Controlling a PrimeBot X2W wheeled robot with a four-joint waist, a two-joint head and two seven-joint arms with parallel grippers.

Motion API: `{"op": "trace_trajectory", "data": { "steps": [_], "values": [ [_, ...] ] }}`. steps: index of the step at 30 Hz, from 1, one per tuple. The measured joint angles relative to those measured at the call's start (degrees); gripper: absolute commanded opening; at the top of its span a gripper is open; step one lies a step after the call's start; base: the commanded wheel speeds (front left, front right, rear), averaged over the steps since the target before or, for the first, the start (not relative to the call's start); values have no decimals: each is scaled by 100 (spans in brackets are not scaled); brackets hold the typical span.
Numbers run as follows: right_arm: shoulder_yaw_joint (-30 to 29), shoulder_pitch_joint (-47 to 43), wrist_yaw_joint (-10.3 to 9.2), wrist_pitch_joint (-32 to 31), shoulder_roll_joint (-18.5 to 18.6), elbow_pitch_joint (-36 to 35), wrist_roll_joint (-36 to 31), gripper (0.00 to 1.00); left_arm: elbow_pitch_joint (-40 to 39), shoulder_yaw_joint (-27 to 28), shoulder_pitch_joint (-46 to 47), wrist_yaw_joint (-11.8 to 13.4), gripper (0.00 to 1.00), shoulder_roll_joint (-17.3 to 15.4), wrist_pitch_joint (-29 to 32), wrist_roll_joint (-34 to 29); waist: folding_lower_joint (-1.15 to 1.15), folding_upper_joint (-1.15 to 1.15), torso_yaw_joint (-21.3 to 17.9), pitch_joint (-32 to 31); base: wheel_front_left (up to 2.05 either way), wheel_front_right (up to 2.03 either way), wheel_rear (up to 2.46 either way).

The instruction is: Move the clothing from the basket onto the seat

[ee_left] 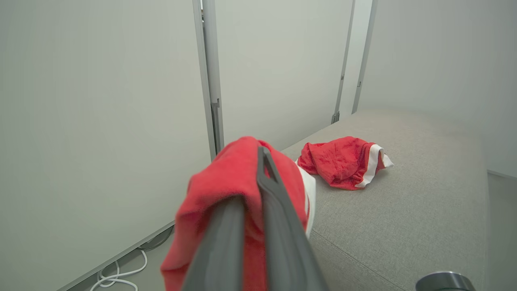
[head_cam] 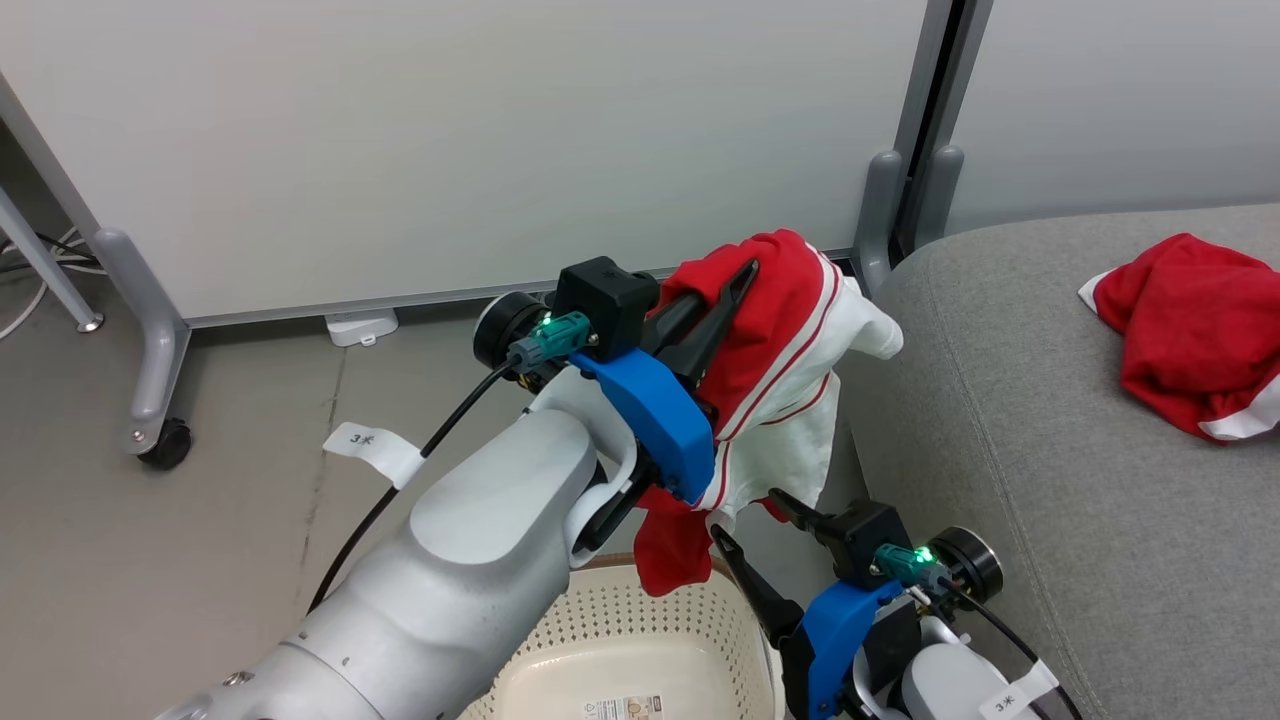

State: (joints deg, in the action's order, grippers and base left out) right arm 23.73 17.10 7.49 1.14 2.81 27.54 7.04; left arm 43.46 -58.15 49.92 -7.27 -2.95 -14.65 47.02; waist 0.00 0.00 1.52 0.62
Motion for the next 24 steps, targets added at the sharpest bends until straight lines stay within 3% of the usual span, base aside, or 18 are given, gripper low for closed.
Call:
{"op": "trace_trajectory", "data": {
  "steps": [10,19,20,21,22,23,24],
  "values": [
    [129,654,0,314,0,1123,3,100,-479,-263,87,140,0,1,77,232,0,0,105,-22,0,0,0],
    [52,1029,0,853,1,1757,611,100,-816,-528,169,279,0,3,105,417,0,0,202,-42,0,0,0],
    [63,1059,0,921,1,1809,705,89,-837,-549,176,300,0,4,107,445,0,0,212,-42,0,0,0],
    [91,1095,0,968,1,1859,798,51,-850,-573,179,320,0,4,114,453,0,0,220,-43,0,0,0],
    [143,1133,0,1018,2,1902,871,34,-858,-590,182,323,0,3,115,466,0,0,225,-42,0,0,0],
    [202,1157,0,1073,2,1918,979,0,-864,-604,185,327,0,3,116,485,0,0,229,-42,0,0,0],
    [260,1186,0,1114,2,1949,1032,0,-865,-622,188,335,0,3,115,493,0,0,233,-43,0,0,0]
  ]
}}
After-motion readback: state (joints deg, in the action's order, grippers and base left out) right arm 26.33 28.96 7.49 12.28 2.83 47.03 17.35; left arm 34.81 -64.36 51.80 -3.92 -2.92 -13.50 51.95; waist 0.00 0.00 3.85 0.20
